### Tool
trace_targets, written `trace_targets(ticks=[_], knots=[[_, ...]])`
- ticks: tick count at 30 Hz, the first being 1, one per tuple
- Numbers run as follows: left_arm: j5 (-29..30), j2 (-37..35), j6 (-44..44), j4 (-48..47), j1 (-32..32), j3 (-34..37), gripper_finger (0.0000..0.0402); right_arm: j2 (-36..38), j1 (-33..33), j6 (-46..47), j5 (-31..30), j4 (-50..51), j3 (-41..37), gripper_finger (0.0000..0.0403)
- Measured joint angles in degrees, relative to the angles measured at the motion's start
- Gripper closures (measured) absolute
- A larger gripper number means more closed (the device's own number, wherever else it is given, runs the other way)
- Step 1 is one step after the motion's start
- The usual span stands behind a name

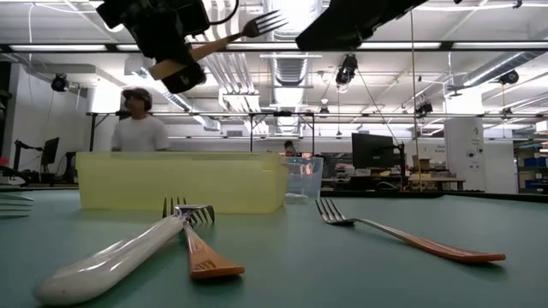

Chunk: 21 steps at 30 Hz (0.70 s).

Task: Sort silverware by color (type)
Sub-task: Put the yellow fork into the yellow bin

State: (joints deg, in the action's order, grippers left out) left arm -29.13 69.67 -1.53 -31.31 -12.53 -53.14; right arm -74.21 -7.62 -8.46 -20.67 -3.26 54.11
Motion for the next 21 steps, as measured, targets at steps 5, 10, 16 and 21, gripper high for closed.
trace_targets(ticks=[5, 10, 16, 21], knots=[[-0.1, 1.6, 0.0, 0.0, 0.1, 0.2, 0.035, -1.1, 0.0, -2.4, 1.8, -3.4, 0.0, 0.0204], [-0.1, 3.6, -0.3, 1.0, 0.1, 0.2, 0.035, -2.5, 0.0, -4.8, 2.8, -5.7, 0.0, 0.0204], [-0.6, 5.8, -0.5, 2.4, 0.2, 0.2, 0.035, -3.0, 0.0, -5.3, 4.8, -6.4, 0.0, 0.0204], [-1.9, 6.9, -0.7, 4.5, 0.2, 0.3, 0.035, -3.6, 0.0, -6.1, 4.7, -6.8, 0.0, 0.0204]])
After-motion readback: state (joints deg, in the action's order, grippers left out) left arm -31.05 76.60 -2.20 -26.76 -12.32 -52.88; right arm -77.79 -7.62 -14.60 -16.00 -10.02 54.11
